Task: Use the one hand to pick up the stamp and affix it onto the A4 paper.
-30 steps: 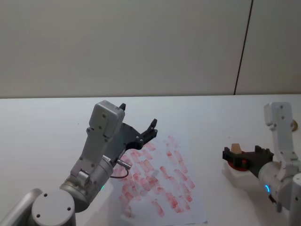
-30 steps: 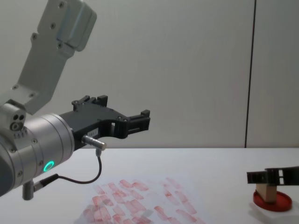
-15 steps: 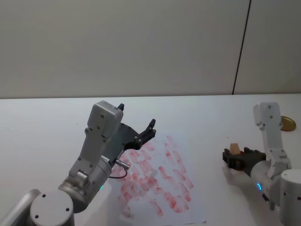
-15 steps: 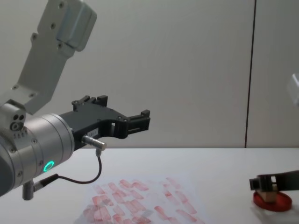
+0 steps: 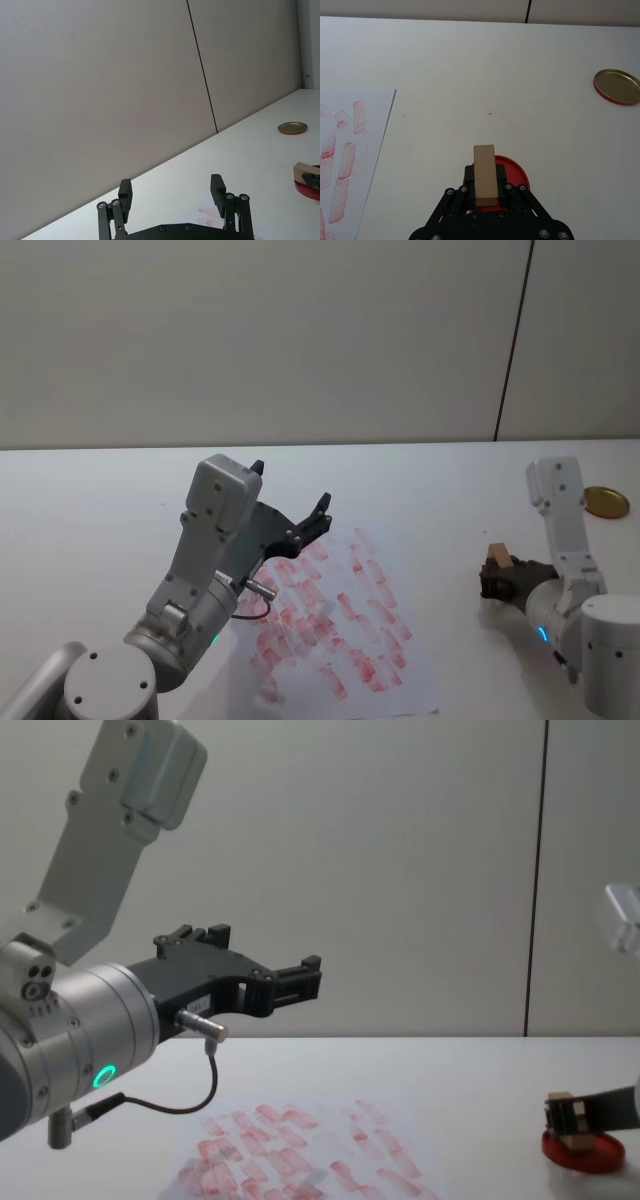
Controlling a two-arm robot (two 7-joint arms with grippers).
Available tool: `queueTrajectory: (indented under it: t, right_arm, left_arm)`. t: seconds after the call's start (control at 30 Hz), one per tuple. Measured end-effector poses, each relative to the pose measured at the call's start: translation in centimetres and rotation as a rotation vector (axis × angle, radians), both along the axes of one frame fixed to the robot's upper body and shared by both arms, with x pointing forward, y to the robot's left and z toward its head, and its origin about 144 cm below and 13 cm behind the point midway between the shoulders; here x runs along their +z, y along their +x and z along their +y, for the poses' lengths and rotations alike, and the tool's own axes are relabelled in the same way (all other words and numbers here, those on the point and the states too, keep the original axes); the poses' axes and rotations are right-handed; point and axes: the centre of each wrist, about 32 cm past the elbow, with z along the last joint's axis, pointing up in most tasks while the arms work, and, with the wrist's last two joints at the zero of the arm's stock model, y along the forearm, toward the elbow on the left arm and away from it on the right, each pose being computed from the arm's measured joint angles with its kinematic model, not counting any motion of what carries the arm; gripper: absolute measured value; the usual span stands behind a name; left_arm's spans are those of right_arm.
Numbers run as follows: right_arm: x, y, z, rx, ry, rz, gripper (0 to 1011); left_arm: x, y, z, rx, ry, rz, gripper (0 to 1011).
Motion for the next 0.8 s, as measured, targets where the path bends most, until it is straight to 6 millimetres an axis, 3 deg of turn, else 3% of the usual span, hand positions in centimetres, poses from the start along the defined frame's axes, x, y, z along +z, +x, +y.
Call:
queueTrajectory:
  t: [0.4,0.8]
  right_arm:
    - [1.2,-0.7,0.0,-0.018,-0.035,-0.039,221]
    - [1.2,-0.9,-0.8,-0.041,-0.041,-0.007,220]
  left_arm:
    - [0.0,0.0,0.0,0.000,0.000,0.000,993]
    - [0.0,0.0,0.0,0.000,0.000,0.000,993]
